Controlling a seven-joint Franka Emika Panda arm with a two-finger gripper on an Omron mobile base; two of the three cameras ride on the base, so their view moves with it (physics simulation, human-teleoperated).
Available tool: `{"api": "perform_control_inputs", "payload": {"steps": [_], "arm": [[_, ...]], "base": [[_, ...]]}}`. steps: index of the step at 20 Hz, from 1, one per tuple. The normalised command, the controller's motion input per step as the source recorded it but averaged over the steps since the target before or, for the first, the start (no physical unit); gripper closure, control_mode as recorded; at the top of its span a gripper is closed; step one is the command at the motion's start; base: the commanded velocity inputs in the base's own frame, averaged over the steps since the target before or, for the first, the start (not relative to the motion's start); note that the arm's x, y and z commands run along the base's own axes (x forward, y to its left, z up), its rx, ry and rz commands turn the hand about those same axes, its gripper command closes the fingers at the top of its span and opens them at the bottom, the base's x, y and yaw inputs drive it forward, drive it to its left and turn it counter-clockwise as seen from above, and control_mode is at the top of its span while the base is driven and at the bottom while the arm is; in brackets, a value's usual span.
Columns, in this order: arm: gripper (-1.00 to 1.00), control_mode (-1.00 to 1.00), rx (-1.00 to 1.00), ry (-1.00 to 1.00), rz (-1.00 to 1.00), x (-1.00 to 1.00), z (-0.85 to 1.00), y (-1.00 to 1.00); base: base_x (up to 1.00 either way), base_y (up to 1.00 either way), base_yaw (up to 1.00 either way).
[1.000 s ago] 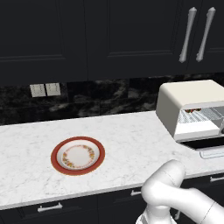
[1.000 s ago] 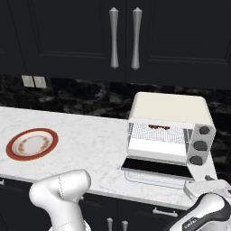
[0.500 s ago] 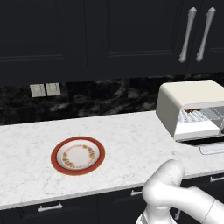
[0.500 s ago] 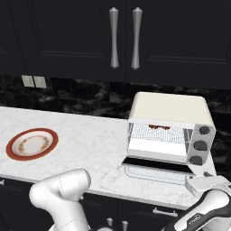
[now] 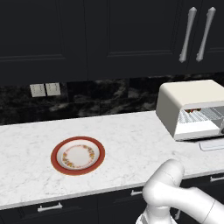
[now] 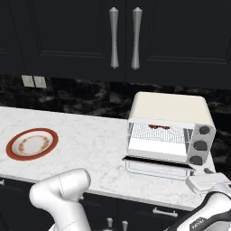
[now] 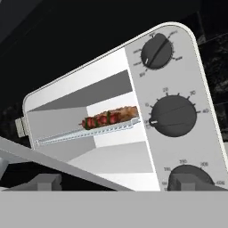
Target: Pick up the kebab skewer and baguette bread, and place them inside the toaster oven. Close the toaster oven door and start by setting the timer.
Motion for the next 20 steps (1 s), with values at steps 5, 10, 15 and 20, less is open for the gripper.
{"api": "perform_control_inputs", "payload": {"steps": [5, 10, 15, 20], "arm": [[-1.00, -1.00, 0.04, -0.08, -0.20, 0.38, 0.45, 0.29], [-1.00, -1.00, 0.01, -0.09, -0.27, 0.39, 0.42, 0.37], [-1.00, -1.00, 0.00, -0.11, -0.19, 0.54, 0.44, 0.56], [-1.00, -1.00, 0.00, -0.10, -0.04, 0.67, 0.35, 0.76]], "base": [[0.00, 0.00, 0.00], [0.00, 0.00, 0.00], [0.00, 0.00, 0.00], [0.00, 0.00, 0.00]]}}
